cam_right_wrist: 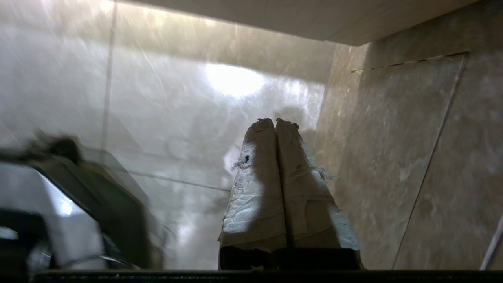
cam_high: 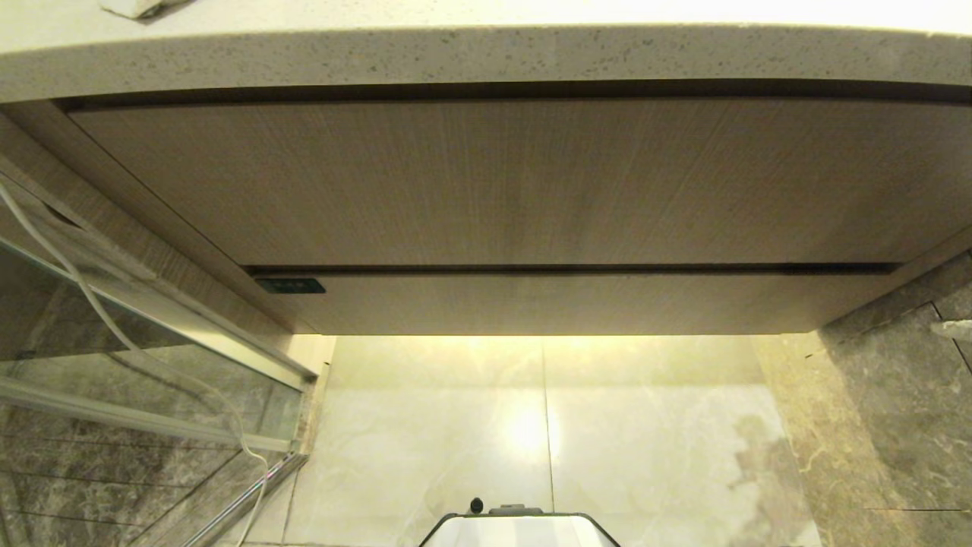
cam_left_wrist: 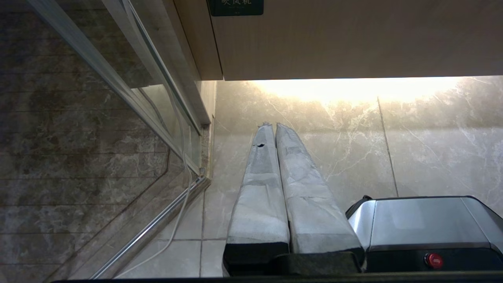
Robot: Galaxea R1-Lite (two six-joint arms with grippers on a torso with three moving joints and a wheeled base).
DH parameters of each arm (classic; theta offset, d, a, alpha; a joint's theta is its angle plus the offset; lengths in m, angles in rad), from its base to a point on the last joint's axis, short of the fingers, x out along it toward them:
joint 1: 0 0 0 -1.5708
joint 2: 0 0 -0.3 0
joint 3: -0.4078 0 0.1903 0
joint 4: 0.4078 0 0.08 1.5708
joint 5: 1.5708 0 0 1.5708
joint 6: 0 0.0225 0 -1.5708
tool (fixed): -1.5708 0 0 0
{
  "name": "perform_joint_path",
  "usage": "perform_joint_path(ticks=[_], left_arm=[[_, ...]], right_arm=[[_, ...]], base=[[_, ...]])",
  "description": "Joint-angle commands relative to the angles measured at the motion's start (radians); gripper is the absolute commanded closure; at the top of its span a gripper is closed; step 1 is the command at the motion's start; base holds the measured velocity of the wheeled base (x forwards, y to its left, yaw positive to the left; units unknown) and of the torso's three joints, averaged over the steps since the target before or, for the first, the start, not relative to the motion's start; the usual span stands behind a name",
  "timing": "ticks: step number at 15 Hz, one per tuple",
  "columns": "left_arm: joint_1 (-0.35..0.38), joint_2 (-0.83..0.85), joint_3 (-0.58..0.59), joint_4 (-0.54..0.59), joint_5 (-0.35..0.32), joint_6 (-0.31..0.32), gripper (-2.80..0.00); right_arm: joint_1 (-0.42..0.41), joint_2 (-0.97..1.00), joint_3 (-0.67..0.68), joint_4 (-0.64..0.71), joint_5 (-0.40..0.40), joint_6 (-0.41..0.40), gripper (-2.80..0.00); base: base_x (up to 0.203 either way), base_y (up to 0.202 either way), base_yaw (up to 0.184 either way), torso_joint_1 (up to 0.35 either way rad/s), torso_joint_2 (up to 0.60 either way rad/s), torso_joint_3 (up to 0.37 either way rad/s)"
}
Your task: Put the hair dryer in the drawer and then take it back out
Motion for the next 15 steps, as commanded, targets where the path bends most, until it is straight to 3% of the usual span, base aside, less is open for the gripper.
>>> perform_joint_path(ticks=[1, 5, 9, 12, 15], left_arm=[[0.0, 0.0, 0.0, 0.0, 0.0, 0.0, 0.0], [0.0, 0.0, 0.0, 0.0, 0.0, 0.0, 0.0], [0.0, 0.0, 0.0, 0.0, 0.0, 0.0, 0.0], [0.0, 0.0, 0.0, 0.0, 0.0, 0.0, 0.0], [0.0, 0.0, 0.0, 0.0, 0.0, 0.0, 0.0]], right_arm=[[0.009, -0.188, 0.062, -0.001, -0.025, 0.121, 0.0], [0.017, -0.504, 0.283, 0.001, -0.099, 0.207, 0.0], [0.059, -0.866, 0.602, -0.003, -0.201, 0.246, 0.0], [0.274, -1.073, 0.782, -0.005, -0.325, 0.378, 0.0], [0.481, -1.222, 0.881, -0.007, -0.554, 0.49, 0.0]], base=[[0.0, 0.0, 0.0, 0.0, 0.0, 0.0], [0.0, 0.0, 0.0, 0.0, 0.0, 0.0], [0.0, 0.0, 0.0, 0.0, 0.0, 0.0], [0.0, 0.0, 0.0, 0.0, 0.0, 0.0], [0.0, 0.0, 0.0, 0.0, 0.0, 0.0]])
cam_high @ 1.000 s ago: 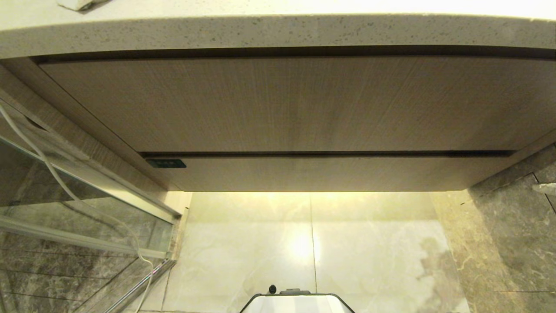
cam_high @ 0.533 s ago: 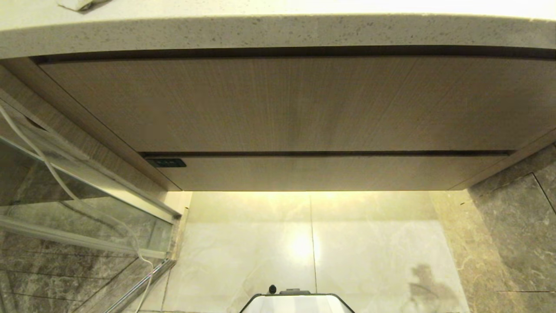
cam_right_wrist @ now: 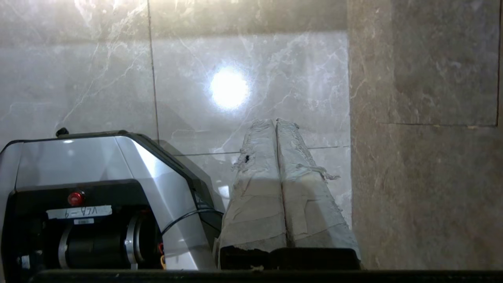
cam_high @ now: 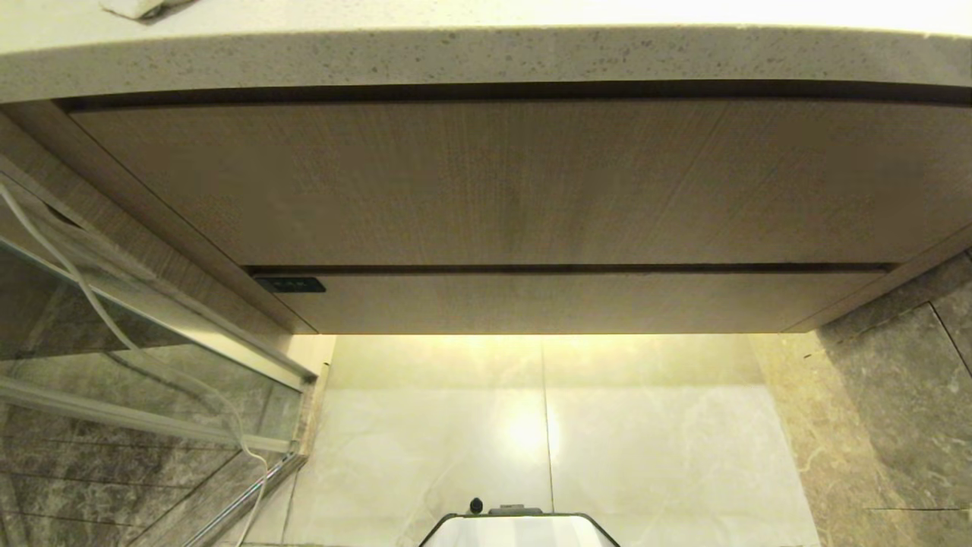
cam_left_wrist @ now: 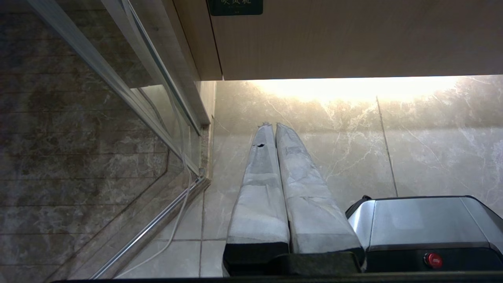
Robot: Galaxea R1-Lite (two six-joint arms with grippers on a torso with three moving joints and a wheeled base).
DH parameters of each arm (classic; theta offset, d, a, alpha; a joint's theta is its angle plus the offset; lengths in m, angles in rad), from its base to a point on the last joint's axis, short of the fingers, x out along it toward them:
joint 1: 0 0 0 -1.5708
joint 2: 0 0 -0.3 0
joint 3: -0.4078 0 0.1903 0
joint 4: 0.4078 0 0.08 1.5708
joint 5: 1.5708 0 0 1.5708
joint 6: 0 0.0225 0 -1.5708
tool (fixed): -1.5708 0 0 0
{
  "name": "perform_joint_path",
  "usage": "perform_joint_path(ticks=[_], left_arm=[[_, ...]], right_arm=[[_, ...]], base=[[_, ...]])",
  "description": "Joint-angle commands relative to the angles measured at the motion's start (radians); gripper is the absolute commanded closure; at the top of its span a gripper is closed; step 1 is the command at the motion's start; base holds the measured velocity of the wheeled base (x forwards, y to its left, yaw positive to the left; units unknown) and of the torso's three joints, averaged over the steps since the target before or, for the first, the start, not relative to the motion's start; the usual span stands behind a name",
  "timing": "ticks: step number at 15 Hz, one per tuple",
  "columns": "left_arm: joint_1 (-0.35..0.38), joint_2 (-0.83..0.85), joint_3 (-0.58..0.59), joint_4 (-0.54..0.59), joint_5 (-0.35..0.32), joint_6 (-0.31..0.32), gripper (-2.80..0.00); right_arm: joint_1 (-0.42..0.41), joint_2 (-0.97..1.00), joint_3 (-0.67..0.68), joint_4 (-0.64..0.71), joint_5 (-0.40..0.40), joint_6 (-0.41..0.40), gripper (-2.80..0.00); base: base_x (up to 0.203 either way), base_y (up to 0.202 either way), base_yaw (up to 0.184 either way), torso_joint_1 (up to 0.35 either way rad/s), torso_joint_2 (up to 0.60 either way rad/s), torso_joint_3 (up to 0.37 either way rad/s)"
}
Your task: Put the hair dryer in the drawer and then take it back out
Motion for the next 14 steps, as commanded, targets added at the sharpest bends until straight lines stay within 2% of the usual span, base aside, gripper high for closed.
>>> perform_joint_path(ticks=[1, 4, 6, 8, 14], left_arm=[[0.0, 0.0, 0.0, 0.0, 0.0, 0.0, 0.0], [0.0, -0.002, 0.0, 0.0, 0.0, 0.0, 0.0], [0.0, 0.0, 0.0, 0.0, 0.0, 0.0, 0.0], [0.0, 0.0, 0.0, 0.0, 0.0, 0.0, 0.0], [0.0, 0.0, 0.0, 0.0, 0.0, 0.0, 0.0]], right_arm=[[0.151, -0.176, 0.077, -0.002, -0.133, 0.051, 0.0], [0.215, -0.32, 0.145, -0.007, -0.189, 0.071, 0.0], [0.238, -0.324, 0.156, -0.017, -0.199, 0.076, 0.0], [0.305, -0.342, 0.155, -0.012, -0.196, 0.08, 0.0], [0.315, -0.603, 0.167, -0.028, -0.173, 0.094, 0.0]], base=[[0.0, 0.0, 0.0, 0.0, 0.0, 0.0], [0.0, 0.0, 0.0, 0.0, 0.0, 0.0], [0.0, 0.0, 0.0, 0.0, 0.0, 0.0], [0.0, 0.0, 0.0, 0.0, 0.0, 0.0], [0.0, 0.0, 0.0, 0.0, 0.0, 0.0]])
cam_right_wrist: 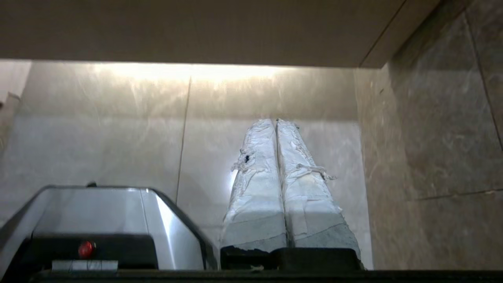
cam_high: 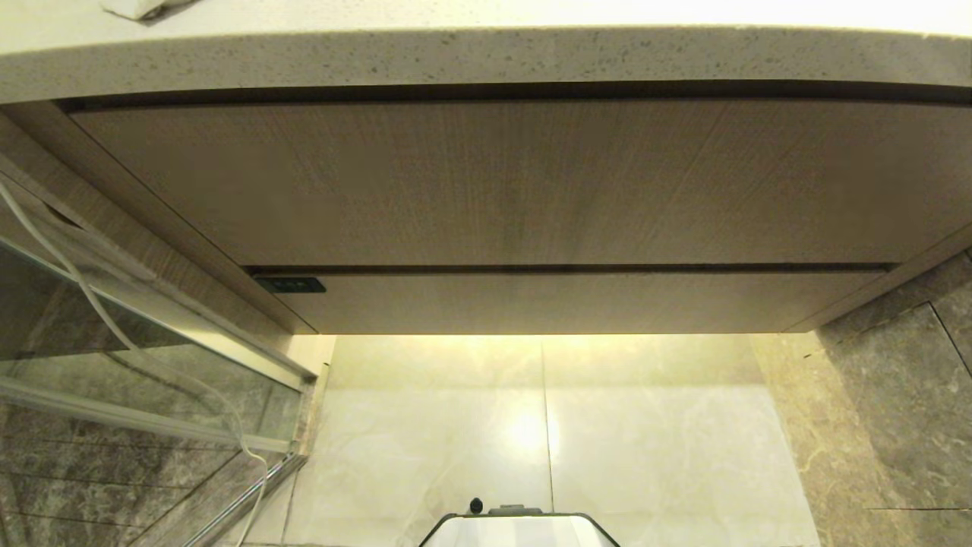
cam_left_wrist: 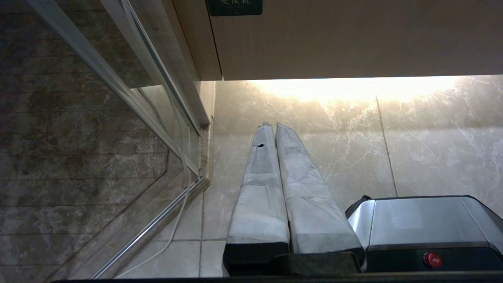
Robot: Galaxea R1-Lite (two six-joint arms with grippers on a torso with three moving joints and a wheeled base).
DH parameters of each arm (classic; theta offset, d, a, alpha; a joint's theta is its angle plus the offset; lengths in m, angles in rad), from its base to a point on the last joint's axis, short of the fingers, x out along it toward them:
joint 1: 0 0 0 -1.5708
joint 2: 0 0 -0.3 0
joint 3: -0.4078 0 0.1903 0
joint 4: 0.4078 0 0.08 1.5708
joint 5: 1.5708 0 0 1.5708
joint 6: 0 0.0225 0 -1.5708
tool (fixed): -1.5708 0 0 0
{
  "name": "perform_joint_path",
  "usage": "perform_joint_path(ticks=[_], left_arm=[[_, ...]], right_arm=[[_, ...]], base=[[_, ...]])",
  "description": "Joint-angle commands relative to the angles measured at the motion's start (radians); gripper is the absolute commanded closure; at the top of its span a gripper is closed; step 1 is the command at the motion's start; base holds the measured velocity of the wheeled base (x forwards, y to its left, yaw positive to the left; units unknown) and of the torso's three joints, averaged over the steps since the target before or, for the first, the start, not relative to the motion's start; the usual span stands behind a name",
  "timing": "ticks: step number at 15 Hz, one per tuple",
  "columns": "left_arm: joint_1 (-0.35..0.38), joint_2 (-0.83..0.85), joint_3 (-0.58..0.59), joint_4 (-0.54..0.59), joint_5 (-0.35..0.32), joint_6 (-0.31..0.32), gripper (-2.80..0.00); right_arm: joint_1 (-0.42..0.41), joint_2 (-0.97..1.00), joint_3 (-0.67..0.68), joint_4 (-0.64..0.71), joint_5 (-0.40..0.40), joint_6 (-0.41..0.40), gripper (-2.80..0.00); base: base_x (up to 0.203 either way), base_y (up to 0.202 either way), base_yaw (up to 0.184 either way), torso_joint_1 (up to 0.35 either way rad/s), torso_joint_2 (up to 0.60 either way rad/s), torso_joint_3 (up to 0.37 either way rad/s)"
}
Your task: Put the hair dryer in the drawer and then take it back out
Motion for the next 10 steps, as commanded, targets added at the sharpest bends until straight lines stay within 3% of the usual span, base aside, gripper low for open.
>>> perform_joint_path(ticks=[1, 10], left_arm=[[0.0, 0.0, 0.0, -0.001, 0.0, 0.0, 0.0], [0.0, 0.0, 0.0, -0.001, 0.0, 0.0, 0.0]], right_arm=[[0.001, -0.077, 0.007, -0.01, 0.004, 0.01, 0.0], [0.001, -0.077, 0.007, 0.018, 0.001, 0.03, 0.0]], base=[[0.0, 0.0, 0.0, 0.0, 0.0, 0.0], [0.0, 0.0, 0.0, 0.0, 0.0, 0.0]])
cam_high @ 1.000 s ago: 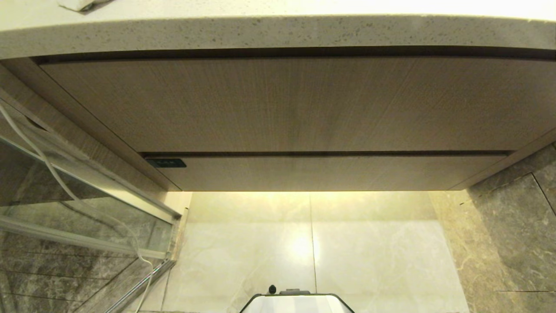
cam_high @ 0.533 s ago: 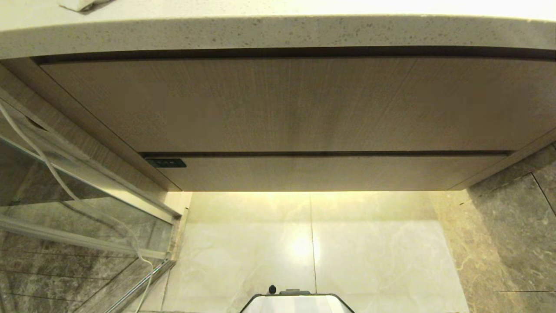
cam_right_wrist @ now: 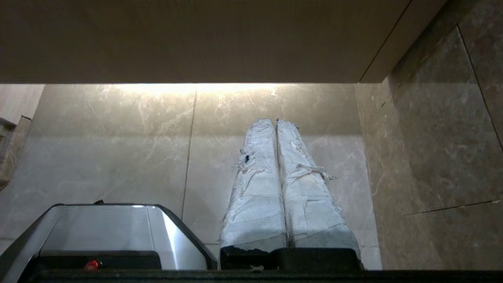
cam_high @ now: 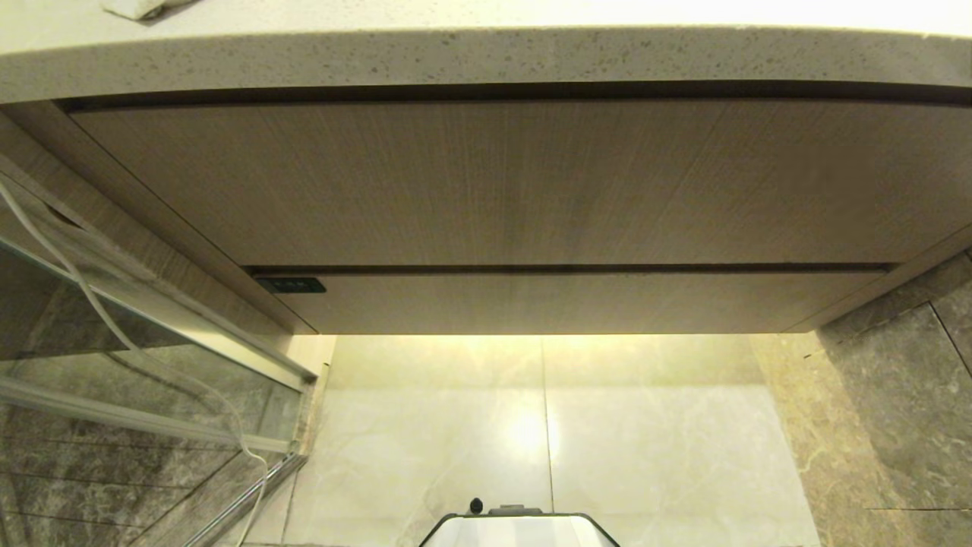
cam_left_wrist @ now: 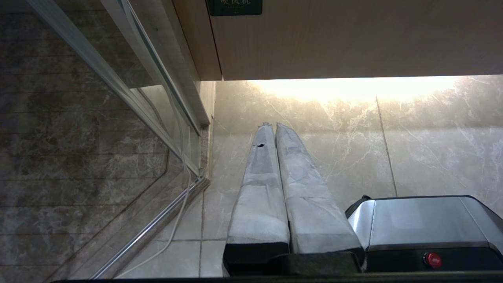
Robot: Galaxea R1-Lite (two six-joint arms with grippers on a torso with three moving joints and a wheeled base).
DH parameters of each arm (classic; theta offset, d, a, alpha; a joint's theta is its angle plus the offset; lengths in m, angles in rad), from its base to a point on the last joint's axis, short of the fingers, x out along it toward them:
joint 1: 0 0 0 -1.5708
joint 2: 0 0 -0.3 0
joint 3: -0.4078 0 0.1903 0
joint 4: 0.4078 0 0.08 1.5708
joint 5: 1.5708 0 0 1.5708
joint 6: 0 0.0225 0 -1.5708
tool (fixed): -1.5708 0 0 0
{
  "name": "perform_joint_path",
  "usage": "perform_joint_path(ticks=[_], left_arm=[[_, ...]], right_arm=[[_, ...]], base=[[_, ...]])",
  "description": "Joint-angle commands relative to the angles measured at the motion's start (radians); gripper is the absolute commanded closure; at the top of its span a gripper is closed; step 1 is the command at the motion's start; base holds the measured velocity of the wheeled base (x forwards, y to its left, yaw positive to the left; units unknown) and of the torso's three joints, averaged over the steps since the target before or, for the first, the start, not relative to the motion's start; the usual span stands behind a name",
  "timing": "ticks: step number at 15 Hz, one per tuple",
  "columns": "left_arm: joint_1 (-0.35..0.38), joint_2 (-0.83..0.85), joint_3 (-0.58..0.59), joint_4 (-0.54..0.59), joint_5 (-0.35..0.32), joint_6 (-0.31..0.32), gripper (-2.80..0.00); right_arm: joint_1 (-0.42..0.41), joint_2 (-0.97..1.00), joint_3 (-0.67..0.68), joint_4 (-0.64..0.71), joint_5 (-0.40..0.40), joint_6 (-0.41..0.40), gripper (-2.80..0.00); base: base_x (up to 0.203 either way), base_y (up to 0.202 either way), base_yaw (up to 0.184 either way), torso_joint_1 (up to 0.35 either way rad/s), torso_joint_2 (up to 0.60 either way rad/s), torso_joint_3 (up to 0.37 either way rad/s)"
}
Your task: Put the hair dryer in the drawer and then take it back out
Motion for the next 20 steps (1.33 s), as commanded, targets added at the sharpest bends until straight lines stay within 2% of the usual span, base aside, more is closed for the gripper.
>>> perform_joint_path(ticks=[1, 20], left_arm=[[0.0, 0.0, 0.0, 0.0, 0.0, 0.0, 0.0], [0.0, 0.0, 0.0, 0.0, 0.0, 0.0, 0.0]], right_arm=[[0.0, -0.001, 0.002, 0.014, 0.0, 0.0, 0.0], [0.0, -0.001, 0.002, 0.04, -0.003, 0.022, 0.0]], base=[[0.0, 0.0, 0.0, 0.0, 0.0, 0.0], [0.0, 0.0, 0.0, 0.0, 0.0, 0.0]])
